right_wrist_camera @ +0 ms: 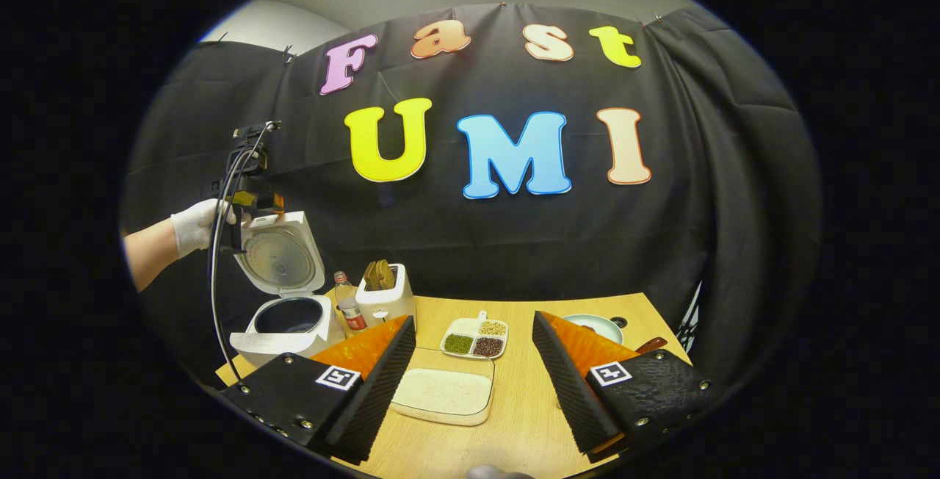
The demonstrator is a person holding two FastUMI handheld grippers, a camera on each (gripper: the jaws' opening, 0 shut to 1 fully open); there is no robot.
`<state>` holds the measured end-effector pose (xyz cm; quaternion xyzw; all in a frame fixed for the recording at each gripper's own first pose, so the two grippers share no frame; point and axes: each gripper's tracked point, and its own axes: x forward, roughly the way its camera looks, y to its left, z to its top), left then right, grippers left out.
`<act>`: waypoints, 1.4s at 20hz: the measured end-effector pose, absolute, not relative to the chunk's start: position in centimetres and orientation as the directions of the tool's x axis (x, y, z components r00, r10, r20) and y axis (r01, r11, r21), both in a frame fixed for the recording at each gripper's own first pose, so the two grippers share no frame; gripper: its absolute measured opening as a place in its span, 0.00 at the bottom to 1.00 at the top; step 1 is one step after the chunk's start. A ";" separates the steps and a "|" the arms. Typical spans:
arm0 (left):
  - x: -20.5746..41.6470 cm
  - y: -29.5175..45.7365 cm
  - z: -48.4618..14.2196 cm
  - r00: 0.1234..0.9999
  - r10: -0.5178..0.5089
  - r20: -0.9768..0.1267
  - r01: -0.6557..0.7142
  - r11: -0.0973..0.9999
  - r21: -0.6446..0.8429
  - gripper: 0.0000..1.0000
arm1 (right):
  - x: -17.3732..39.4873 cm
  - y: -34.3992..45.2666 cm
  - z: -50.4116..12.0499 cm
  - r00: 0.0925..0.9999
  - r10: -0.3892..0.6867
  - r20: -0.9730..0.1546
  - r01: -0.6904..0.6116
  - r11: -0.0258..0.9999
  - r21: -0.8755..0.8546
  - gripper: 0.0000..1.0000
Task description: Close the left gripper, press the button to open the rice cooker; take a wooden spoon from the chopstick holder with the right hand, scoop a spoonful of rice and pour it into the rice cooker, then put the wooden spoon back into the chopstick holder.
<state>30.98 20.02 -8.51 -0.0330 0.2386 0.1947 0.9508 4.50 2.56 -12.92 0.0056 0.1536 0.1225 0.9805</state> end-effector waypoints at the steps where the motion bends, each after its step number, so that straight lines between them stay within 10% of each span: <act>1: 29.4 19.3 -8.7 0.807 0.342 -0.481 -0.378 0.926 0.024 0.99 | 4.6 2.6 -12.9 0.921 0.249 -0.300 -0.244 0.968 0.053 0.98; 28: 12.2 11.4 -27.9 0.490 0.168 -0.856 -0.318 0.948 0.004 0.99 | 3.6 3.1 -15.0 0.888 0.303 -0.346 -0.279 0.953 0.119 0.99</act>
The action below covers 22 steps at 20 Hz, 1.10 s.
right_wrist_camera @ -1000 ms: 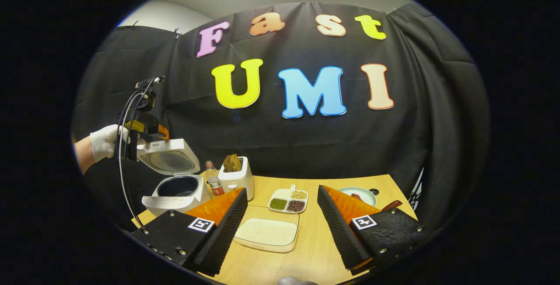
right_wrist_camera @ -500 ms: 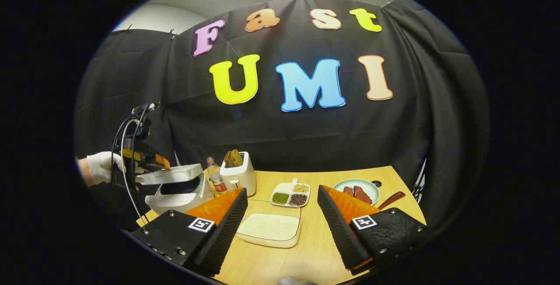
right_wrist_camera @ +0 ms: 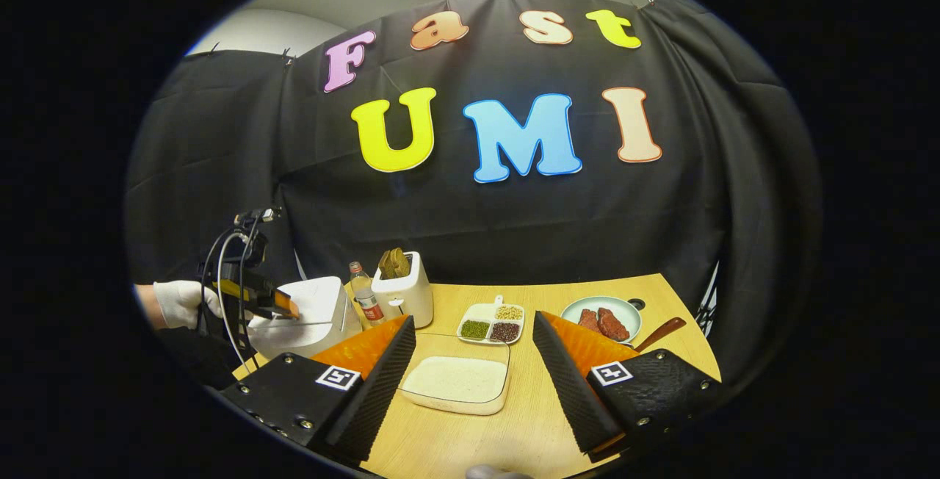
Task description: Close the left gripper, press the button to open the rice cooker; take a wooden spoon from the chopstick holder with the right hand, scoop a spoonful of rice and pour it into the rice cooker, then put the wooden spoon back into the chopstick holder.
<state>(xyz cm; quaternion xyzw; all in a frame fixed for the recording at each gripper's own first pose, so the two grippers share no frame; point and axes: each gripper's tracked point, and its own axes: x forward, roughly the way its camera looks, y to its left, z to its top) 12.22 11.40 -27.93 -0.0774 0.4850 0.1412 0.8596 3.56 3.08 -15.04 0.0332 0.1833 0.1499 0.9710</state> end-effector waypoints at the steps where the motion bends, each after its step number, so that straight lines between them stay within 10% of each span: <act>1: 11.9 11.0 -28.0 0.479 0.158 -0.864 -0.310 0.951 0.002 1.00 | 3.7 3.0 -15.1 0.888 0.302 -0.347 -0.276 0.953 0.122 0.98; 15: 12.7 11.0 -28.0 0.489 0.158 -0.858 -0.301 0.954 0.004 1.00 | 3.6 3.0 -14.8 0.883 0.312 -0.350 -0.274 0.949 0.156 0.98; 22: 14.3 12.0 -22.9 0.638 0.261 -0.725 -0.261 0.958 0.116 1.00 | 3.6 2.4 -14.0 0.899 0.282 -0.336 -0.255 0.959 0.122 0.98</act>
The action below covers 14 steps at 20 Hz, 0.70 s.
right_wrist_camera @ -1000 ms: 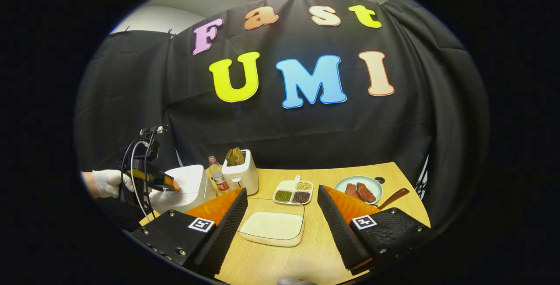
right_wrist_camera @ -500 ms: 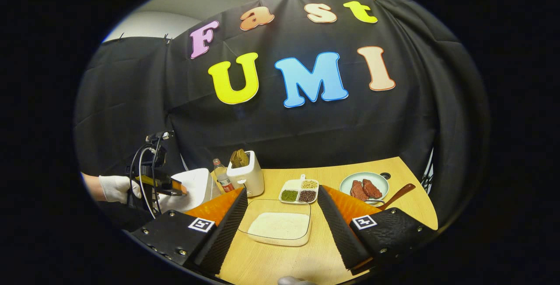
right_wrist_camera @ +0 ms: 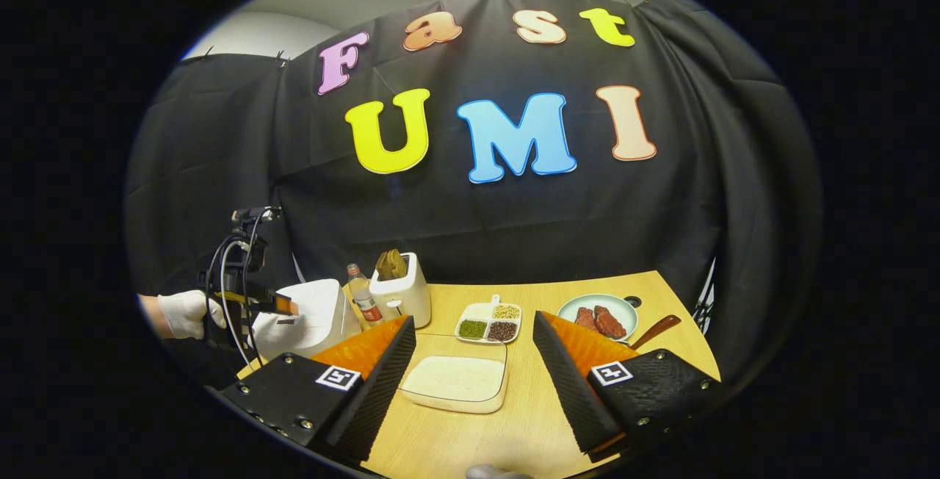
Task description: Close the left gripper, press the button to open the rice cooker; take a wooden spoon from the chopstick holder with the right hand, scoop a spoonful of rice and pour it into the rice cooker, then put the wooden spoon back into the chopstick holder.
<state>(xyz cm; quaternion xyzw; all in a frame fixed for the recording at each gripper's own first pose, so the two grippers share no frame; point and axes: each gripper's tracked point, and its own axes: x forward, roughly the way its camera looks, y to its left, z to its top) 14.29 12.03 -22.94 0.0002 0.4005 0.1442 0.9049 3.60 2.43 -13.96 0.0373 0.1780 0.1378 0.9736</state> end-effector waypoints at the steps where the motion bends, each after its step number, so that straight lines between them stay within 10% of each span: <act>1: 14.8 11.8 -20.7 0.696 0.275 -0.663 -0.259 0.958 0.126 1.00 | 3.6 2.5 -13.5 0.902 0.280 -0.328 -0.254 0.960 0.119 0.98; 7: 12.2 7.2 -3.2 0.949 0.200 -0.243 -0.195 0.980 0.048 0.96 | 4.3 1.7 -8.9 0.946 0.236 -0.223 -0.226 0.972 0.069 0.98; 14: 3.7 1.3 7.6 0.996 0.075 0.039 -0.075 0.997 -0.014 0.99 | 3.0 0.2 -3.9 0.982 0.146 -0.116 -0.143 0.989 0.036 0.98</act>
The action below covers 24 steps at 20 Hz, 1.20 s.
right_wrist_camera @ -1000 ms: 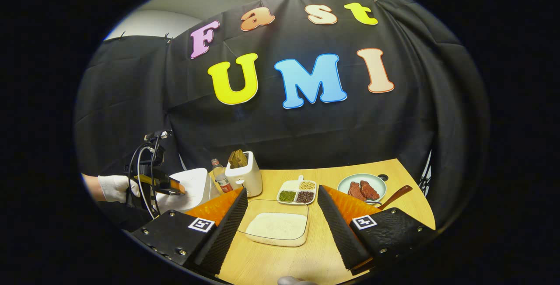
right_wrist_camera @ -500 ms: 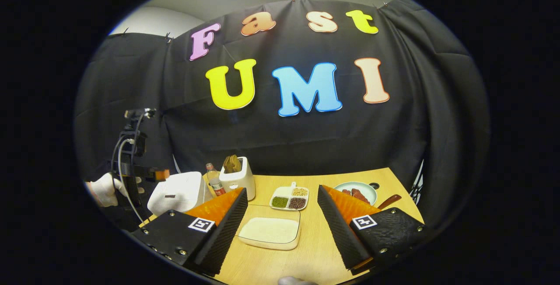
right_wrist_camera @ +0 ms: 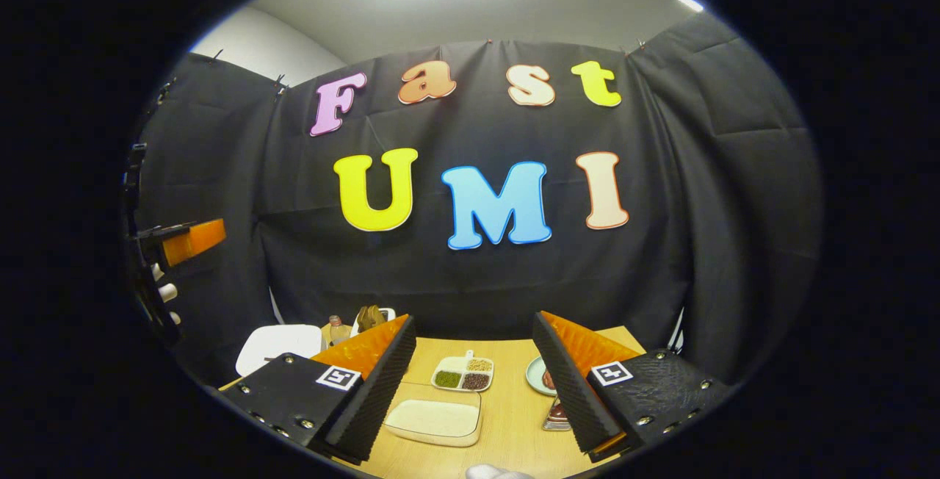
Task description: Close the left gripper, press the button to open the rice cooker; take a wooden spoon from the chopstick holder with the right hand, scoop a spoonful of rice and pour it into the rice cooker, then put the wooden spoon back into the chopstick holder.
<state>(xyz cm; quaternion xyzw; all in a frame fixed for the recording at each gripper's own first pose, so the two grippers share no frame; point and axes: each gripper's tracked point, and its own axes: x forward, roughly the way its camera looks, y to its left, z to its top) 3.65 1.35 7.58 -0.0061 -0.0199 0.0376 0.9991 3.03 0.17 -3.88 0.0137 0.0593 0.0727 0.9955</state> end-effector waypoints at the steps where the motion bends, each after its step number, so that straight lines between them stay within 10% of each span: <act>1: 3.0 1.0 7.9 0.997 0.064 0.049 -0.063 0.998 -0.019 0.99 | 4.0 -0.6 -2.8 0.986 0.133 -0.102 -0.130 0.991 0.035 0.98; 24: 0.5 1.0 3.5 0.999 0.015 -0.051 -0.017 0.999 -0.033 0.99 | 1.6 -1.7 0.5 0.998 0.041 -0.051 -0.041 0.999 0.012 0.98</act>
